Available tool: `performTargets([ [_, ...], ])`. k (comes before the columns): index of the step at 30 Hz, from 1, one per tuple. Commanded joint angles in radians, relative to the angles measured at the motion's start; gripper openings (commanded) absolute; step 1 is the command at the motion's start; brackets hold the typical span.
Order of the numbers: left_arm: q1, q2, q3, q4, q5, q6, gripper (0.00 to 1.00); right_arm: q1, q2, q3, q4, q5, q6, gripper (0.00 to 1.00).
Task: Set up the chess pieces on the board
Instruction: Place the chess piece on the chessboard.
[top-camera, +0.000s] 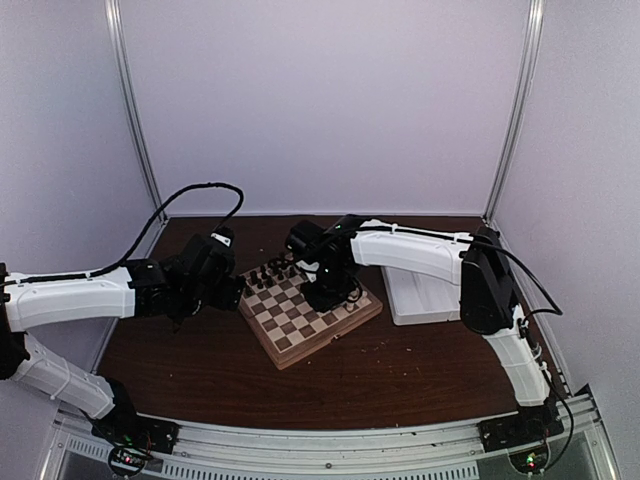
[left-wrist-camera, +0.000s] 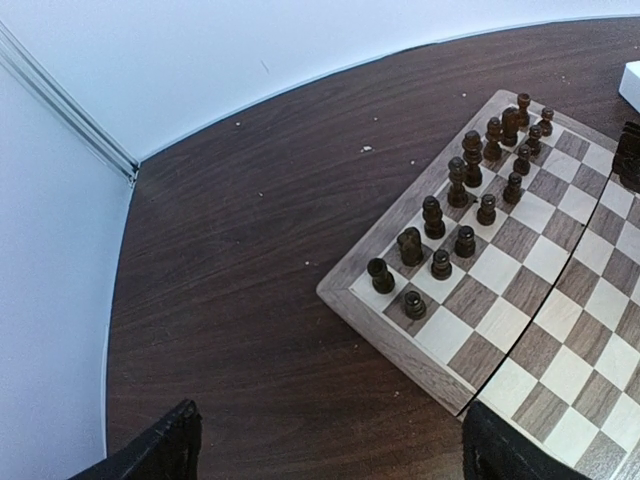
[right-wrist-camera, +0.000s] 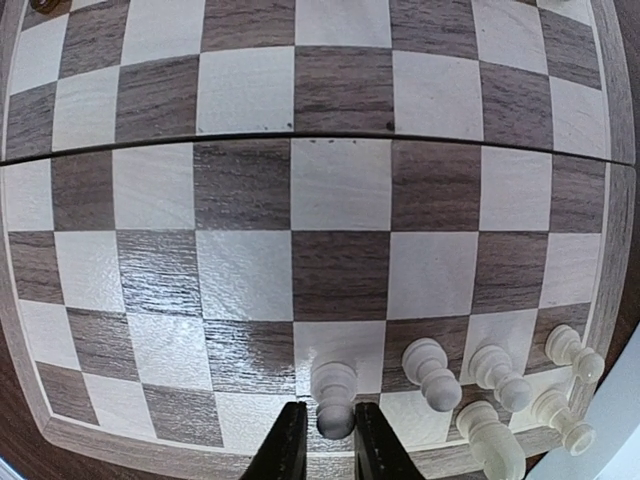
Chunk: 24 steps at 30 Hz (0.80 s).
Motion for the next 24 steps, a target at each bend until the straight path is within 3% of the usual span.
performTargets([
  [1, 0.006, -0.007, -0.005, 0.044, -0.008, 0.013, 0.90, -0.008, 0.007, 0.036, -0.009, 0.005, -0.002, 0.18],
  [6, 0.006, -0.007, -0.004, 0.045, -0.009, 0.015, 0.90, -0.009, 0.011, 0.038, -0.011, 0.003, -0.005, 0.13],
  [24, 0.007, -0.004, -0.002, 0.049, -0.013, 0.023, 0.90, -0.021, 0.022, 0.053, -0.009, 0.011, -0.006, 0.13],
])
